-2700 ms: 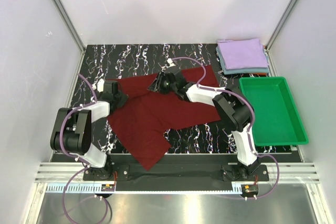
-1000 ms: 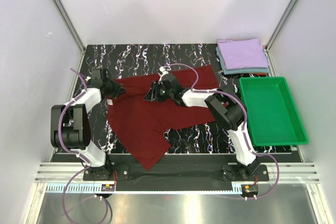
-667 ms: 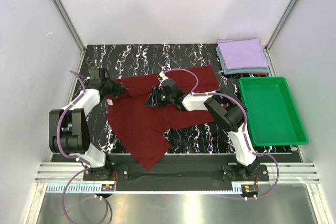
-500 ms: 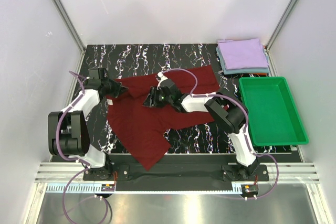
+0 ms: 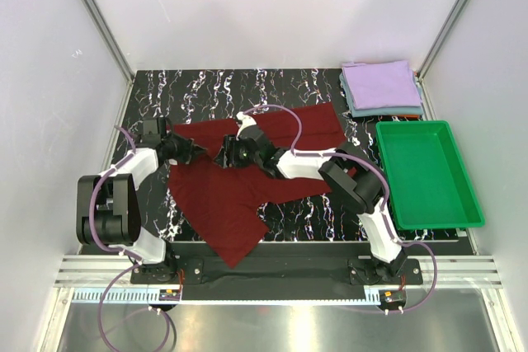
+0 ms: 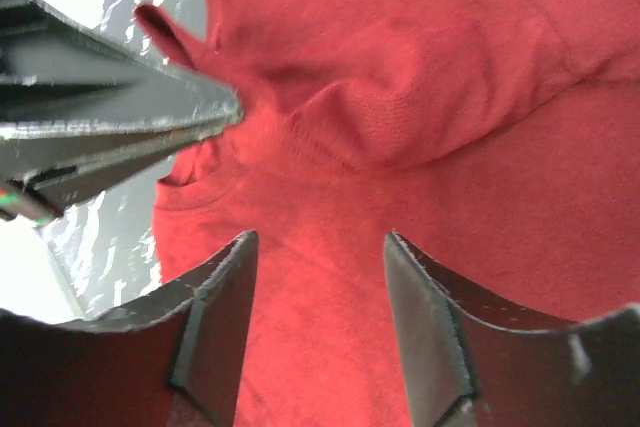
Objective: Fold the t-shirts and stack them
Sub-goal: Fold the tshirt
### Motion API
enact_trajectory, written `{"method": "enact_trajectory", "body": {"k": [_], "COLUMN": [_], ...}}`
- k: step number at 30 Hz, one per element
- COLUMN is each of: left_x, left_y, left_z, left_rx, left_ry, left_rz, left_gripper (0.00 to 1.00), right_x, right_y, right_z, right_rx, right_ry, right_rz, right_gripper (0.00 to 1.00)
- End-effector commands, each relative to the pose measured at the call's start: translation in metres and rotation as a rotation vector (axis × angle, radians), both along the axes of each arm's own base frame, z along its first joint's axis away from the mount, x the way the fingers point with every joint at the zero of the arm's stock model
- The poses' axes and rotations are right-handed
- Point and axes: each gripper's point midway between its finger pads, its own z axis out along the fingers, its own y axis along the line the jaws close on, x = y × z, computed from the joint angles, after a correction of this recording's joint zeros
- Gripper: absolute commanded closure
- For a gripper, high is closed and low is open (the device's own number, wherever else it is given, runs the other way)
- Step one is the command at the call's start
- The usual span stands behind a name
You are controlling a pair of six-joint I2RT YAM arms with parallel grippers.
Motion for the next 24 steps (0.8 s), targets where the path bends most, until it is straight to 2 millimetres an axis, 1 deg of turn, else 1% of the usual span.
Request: {"method": "enact_trajectory", "body": {"k": [1,2,3,4,5,6,7,8,9,10,14,20,24], "left_x": [0.005,0.004,0.004,0.004,0.003,0.004,0.004,0.005,0.004,0.005,0.004,0.004,0.002], "left_y": [-0.006,-0.007,-0.007,-0.007,-0.007,-0.007,-0.007,-0.007,-0.007,-0.007,-0.009,-0.009,-0.01], "left_z": [0.023,0.023,0.023,0.024,0.024,0.024,0.025,0.026,0.025,0.025,0.026,0.028,0.027], "left_rx": [-0.062,-0.067,-0.069,-0.07,-0.07,-0.073,-0.076,-0.075,-0.076,-0.078,-0.103,-0.099,-0.105], "left_ry": [-0.073,-0.069,-0.064,-0.068,-0.066,-0.066,-0.067,-0.069,-0.066,-0.065,-0.068,-0.063,-0.059], "left_rz": [-0.001,-0.002,0.0,0.001,0.004,0.006,0.005,0.006,0.009,0.012,0.016,0.004,-0.001], "left_gripper": [1.0,1.0,1.0,1.0,1.0,1.0,1.0,1.0,1.0,1.0,1.0,1.0,1.0], "right_x": [0.007,0.003,0.01,0.011,0.011,0.011,0.015,0.018,0.016,0.022,0.028,0.04,0.049], "right_y": [0.004,0.009,0.004,0.004,0.011,0.011,0.009,0.011,0.011,0.007,0.007,0.009,0.008], "right_z": [0.016,0.018,0.013,0.011,0.018,0.01,0.009,0.013,0.005,0.007,0.011,0.003,0.012], "right_rx": [-0.024,-0.036,-0.095,-0.123,-0.133,-0.17,-0.211,-0.224,-0.268,-0.291,-0.3,-0.345,-0.366], "right_ry": [-0.104,-0.121,-0.159,-0.176,-0.205,-0.212,-0.251,-0.277,-0.293,-0.315,-0.361,-0.426,-0.482], "right_rz": [-0.033,-0.021,-0.063,-0.069,-0.067,-0.067,-0.082,-0.092,-0.091,-0.134,-0.182,-0.213,-0.254], "right_gripper": [0.38,0.38,0.38,0.37,0.37,0.37,0.37,0.37,0.37,0.37,0.36,0.34,0.35]}}
